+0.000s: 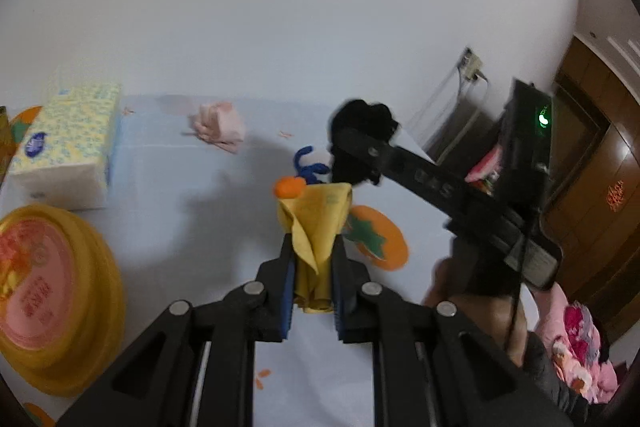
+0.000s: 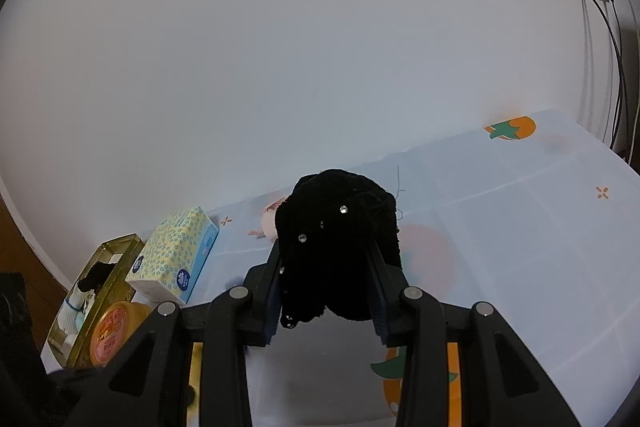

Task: Organize soft objects
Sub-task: 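Lift the yellow cloth and carry both items toward the gold tray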

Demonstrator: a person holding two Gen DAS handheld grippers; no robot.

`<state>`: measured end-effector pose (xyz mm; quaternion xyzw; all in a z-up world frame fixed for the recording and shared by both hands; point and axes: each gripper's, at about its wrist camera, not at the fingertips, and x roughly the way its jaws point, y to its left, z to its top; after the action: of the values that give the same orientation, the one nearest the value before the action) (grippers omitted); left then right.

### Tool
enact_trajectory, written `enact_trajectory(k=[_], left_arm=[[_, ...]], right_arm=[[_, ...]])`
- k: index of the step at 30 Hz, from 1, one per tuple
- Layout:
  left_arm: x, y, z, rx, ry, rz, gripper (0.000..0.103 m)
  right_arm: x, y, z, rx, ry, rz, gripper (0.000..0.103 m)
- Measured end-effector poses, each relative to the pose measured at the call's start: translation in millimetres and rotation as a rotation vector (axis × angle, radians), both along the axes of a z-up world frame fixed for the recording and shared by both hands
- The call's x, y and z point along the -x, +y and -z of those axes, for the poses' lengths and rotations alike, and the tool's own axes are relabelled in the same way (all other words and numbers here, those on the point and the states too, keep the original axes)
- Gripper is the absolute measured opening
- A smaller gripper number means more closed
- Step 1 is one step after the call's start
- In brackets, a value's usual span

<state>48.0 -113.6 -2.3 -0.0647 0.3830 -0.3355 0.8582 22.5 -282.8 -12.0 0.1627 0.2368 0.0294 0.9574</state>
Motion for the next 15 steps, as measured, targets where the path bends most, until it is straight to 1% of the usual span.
enact_trajectory(k=[1,2,4,5,6,8,10,12,13,15], left_arm=[[-1.5,-2.1,4.3,-0.051,-0.007,-0.025,0.013],[-3.8,-4.1,7.9,-0.075,-0.003,-0.038,0.013],[-7.2,-1.5,10.0,-0.017,0.037,-0.018,0.014],[-7.0,-0.9,8.5,-0.009,0.027,-0.016,0.019],[-3.9,-3.1,5.1,-0.049,-0.028,-0.041,0.019],[-0.9,-2.9,6.0,-0.109,-0.079,-0.065,0.020],[-1.4,1.7,9.3,-0.118,-0.077,-0.071,0.020],[-2.3,1.4,10.3,-0.139,-0.090,-0.084,0.016],[-3.5,1.6,10.7,-0.138,-0.095,-0.089,0.015],[-4.1,3.9,9.4,-0.110,-0.097,-0.091,0.015]], right_arm=[[-0.1,0.8,0.2,0.005,0.001,0.002,0.040],[-0.2,1.3,0.7,0.009,0.002,0.003,0.040],[-0.5,1.3,1.4,0.004,0.006,0.002,0.040],[-0.4,0.6,1.4,-0.002,0.006,0.001,0.040],[-0.2,0.0,1.2,-0.004,0.005,0.001,0.040],[0.4,0.0,0.6,0.000,0.003,0.005,0.040],[0.4,0.1,0.5,-0.003,0.006,0.001,0.040],[0.7,0.6,0.5,-0.001,0.006,0.001,0.040],[1.1,0.9,0.3,-0.002,0.004,0.002,0.040],[1.6,0.9,-0.1,-0.004,0.002,0.004,0.040]])
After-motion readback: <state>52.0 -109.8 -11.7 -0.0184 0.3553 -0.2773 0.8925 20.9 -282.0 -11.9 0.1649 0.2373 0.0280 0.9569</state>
